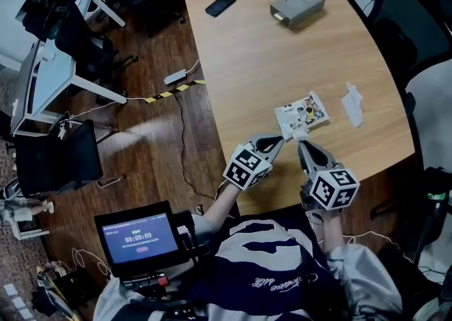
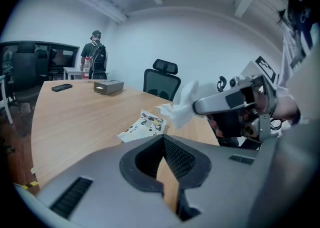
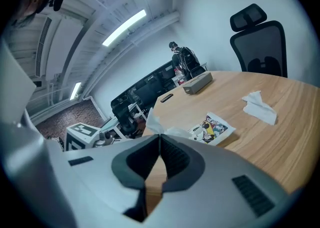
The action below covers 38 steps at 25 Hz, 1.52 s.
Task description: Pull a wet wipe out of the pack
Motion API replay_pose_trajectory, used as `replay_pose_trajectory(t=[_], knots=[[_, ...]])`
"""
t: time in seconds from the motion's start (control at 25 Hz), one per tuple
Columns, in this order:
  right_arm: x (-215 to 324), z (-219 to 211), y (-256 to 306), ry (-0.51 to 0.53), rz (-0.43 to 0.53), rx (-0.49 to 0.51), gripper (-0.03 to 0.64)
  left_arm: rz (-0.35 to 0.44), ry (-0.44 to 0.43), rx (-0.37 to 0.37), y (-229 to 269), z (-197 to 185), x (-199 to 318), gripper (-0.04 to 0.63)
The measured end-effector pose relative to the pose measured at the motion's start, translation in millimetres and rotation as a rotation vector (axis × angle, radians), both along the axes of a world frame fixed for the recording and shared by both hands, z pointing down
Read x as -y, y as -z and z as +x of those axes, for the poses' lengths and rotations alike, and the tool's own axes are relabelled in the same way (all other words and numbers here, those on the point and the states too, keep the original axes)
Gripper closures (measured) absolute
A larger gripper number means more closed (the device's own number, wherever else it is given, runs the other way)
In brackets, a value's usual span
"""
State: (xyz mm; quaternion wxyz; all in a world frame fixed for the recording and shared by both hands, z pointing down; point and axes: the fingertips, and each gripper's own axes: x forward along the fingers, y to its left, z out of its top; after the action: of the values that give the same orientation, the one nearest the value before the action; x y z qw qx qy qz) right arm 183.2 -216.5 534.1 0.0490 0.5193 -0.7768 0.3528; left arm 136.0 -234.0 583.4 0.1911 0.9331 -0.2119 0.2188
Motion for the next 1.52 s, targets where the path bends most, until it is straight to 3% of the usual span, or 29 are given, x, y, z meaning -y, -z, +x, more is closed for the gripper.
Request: replay_pose_trajectory(t=[0.36, 0.88, 1.2, 1.52], knots=[[-44, -52, 23, -0.090, 0.041, 0.003, 0.607, 0.010, 0.014, -0.140, 64, -83, -52, 0.592], [-123, -162, 38, -0.234, 0.082, 0.004, 0.607, 0.021, -0.005, -0.220, 87, -210, -105, 0.592], [-179, -180, 40, -0.313, 0.065, -0.024, 0.607, -0.035, -0.060, -0.268, 81, -219, -142, 0.592], [-214, -175, 50, -0.352, 0.079, -0.028, 0.608, -0.030, -0.107, -0.284, 93, -209, -179, 0.592]])
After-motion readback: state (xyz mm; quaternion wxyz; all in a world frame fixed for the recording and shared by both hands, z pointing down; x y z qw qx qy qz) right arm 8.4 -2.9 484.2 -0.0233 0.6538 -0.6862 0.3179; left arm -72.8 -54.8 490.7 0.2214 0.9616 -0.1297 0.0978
